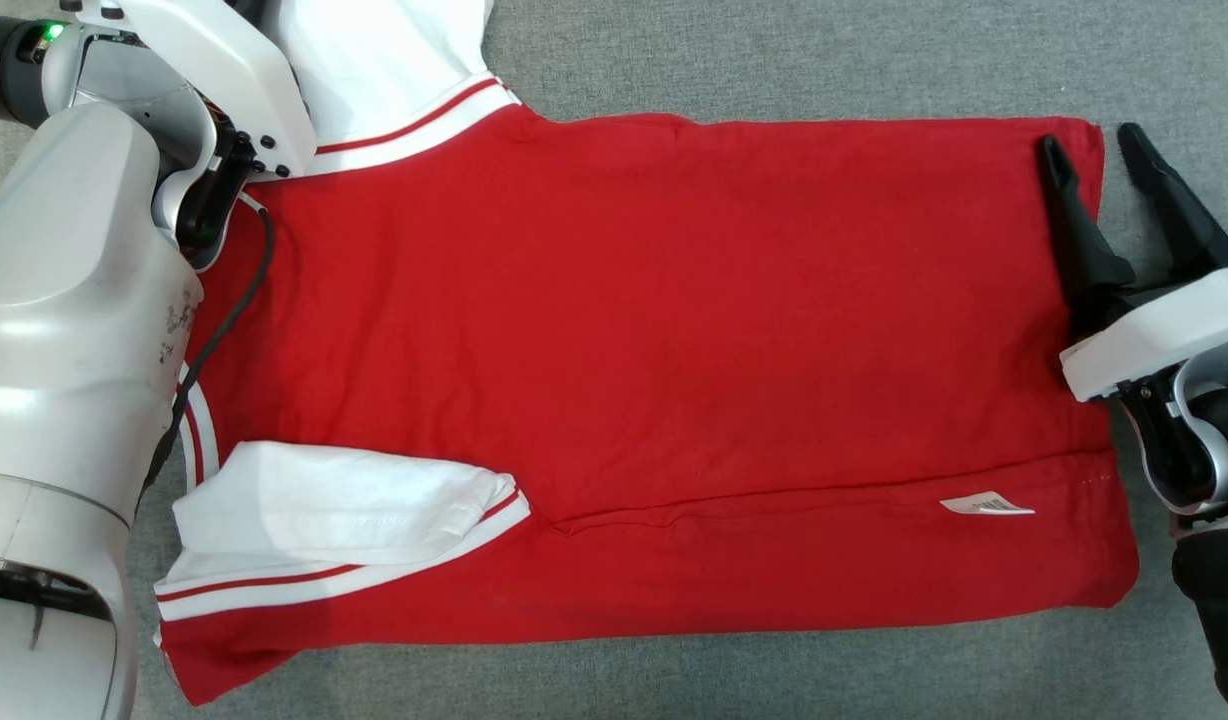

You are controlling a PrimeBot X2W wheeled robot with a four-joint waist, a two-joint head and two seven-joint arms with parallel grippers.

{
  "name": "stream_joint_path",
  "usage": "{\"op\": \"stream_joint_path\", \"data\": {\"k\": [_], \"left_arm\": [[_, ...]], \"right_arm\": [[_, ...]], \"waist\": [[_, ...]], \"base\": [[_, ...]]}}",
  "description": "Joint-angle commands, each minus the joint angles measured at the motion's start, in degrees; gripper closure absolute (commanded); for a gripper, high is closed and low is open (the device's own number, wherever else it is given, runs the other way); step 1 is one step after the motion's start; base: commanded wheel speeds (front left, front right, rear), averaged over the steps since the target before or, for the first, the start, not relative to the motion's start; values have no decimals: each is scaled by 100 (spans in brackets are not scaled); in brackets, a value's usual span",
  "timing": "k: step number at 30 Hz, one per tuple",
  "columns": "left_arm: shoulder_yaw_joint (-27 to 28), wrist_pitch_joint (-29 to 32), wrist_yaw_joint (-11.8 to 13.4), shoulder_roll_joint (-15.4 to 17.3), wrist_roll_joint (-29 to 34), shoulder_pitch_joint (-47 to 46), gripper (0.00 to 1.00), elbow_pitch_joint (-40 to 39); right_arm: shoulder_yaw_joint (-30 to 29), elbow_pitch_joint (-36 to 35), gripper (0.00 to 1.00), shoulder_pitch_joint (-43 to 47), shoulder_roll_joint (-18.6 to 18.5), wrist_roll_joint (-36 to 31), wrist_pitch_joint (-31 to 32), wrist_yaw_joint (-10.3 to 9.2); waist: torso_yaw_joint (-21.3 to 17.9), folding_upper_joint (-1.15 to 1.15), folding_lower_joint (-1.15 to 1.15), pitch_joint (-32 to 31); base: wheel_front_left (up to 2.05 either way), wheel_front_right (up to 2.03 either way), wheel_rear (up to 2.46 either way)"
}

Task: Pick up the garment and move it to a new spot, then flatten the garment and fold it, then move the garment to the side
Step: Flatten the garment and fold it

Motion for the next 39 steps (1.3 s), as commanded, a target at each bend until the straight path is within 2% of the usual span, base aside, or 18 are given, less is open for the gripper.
{"op": "stream_joint_path", "data": {"k": [1, 3, 4, 8, 20, 28, 33, 39], "left_arm": [[-47, -41, -2, 54, -60, -127, 100, 28], [-101, -65, -1, 69, -124, -151, 100, 27], [-127, -87, -1, 82, -144, -159, 100, 23], [-210, -182, -2, 136, -270, -160, 100, -33], [-351, -559, -1, 384, -475, -407, 100, -325], [-425, -766, -1, 547, -629, -87, 100, -673], [-438, -1046, 32, 754, -623, 453, 100, -1291], [-351, -1197, 392, 1131, -552, 1449, 100, -2690]], "right_arm": [[100, 94, 51, -22, -66, 137, 197, 2], [202, 121, 75, -50, -137, 262, 464, 1], [243, 113, 100, -66, -182, 319, 573, 1], [267, -15, 100, -194, -354, 525, 823, 1], [149, -255, 100, -800, -645, 1011, 811, 1], [226, -223, 100, -794, -538, 1433, 708, 2], [202, -448, 100, -407, -514, 1963, 656, 2], [0, -841, 100, 220, -571, 2729, 620, 2]], "waist": [[-2, 0, 0, -7], [11, 0, 0, -19], [19, 0, 0, -28], [44, 0, 0, -86], [101, 0, 0, -297], [110, 0, 0, -401], [134, 0, 0, -493], [223, 0, 0, -589]], "base": [[0, 0, 0], [0, 0, 0], [0, 0, 0], [0, 0, 0], [0, 0, 0], [0, 0, 0], [0, 0, 0], [0, 0, 0]]}}
